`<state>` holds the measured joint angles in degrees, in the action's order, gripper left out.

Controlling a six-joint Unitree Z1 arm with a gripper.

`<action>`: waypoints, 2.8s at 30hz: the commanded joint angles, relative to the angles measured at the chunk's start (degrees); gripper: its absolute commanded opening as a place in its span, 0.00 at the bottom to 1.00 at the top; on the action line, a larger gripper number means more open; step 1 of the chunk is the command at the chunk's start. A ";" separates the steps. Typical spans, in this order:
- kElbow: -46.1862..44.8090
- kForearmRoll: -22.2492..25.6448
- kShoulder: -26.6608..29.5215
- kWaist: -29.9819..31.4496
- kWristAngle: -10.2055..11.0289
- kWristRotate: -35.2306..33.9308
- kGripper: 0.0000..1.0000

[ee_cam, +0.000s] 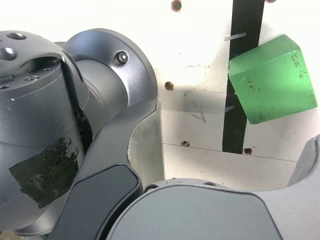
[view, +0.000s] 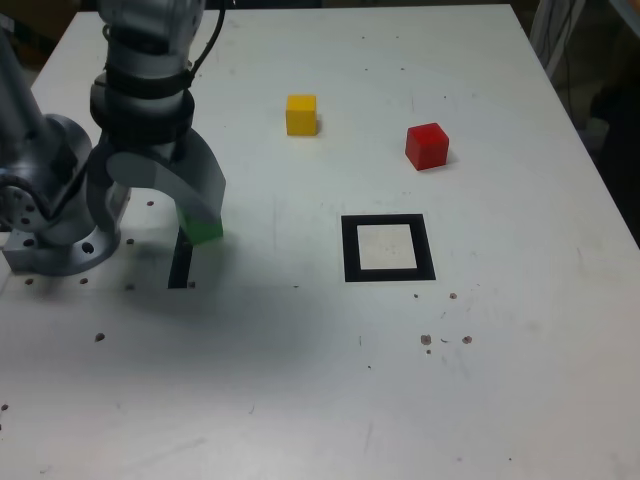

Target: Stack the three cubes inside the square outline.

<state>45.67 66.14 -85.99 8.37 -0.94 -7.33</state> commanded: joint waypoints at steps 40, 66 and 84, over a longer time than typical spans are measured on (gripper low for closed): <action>59.16 15.57 -29.32 -15.66 6.34 13.71 0.96; 67.15 14.24 -43.62 -21.64 8.63 15.23 0.94; 66.85 10.80 -45.97 -23.73 7.71 14.74 0.58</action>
<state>112.90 77.18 -131.67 -15.28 6.81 7.73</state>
